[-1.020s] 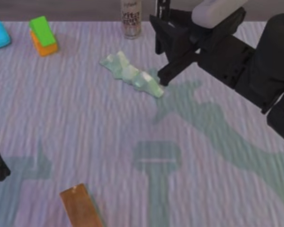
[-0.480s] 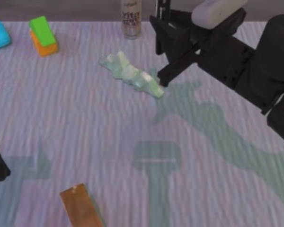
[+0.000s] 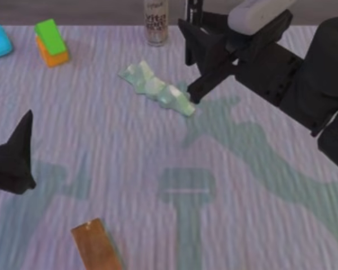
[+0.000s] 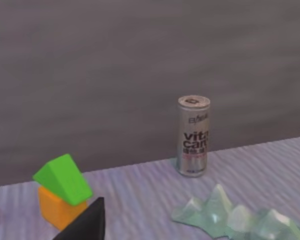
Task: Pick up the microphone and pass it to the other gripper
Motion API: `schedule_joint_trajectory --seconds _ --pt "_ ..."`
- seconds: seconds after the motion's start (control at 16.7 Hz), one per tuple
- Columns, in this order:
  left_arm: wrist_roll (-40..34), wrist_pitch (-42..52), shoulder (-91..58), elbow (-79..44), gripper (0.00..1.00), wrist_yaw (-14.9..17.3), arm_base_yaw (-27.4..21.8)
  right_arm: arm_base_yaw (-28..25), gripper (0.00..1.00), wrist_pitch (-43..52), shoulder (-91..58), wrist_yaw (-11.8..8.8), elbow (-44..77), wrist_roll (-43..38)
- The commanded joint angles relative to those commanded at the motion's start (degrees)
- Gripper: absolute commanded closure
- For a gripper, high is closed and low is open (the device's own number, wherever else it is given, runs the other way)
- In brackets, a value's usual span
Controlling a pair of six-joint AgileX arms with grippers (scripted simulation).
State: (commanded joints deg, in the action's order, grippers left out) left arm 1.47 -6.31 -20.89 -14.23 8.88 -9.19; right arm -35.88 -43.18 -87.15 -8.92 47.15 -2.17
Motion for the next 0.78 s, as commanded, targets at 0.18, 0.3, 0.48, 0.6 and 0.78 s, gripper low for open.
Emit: schedule_joint_trajectory --seconds 0.18,0.3,0.48,0.6,0.78 --pt "0.6 -4.7 -14.0 -9.2 0.00 4.9 -5.1 0.0 1.00 0.0 0.0 0.0 0.0 0.0" --pt "1.0 -7.8 -22.9 -15.2 0.00 8.0 -8.3 0.0 1.00 0.0 0.0 0.0 0.0 0.0" --pt "1.6 -11.5 -33.8 -22.6 0.00 12.2 -12.6 0.0 1.00 0.0 0.0 0.0 0.0 0.0" --pt "1.9 -13.0 -39.2 -25.9 0.00 14.3 -14.8 0.0 1.00 0.0 0.0 0.0 0.0 0.0" --pt "2.1 -13.9 -43.6 -28.4 0.00 16.0 -16.6 0.0 1.00 0.0 0.0 0.0 0.0 0.0"
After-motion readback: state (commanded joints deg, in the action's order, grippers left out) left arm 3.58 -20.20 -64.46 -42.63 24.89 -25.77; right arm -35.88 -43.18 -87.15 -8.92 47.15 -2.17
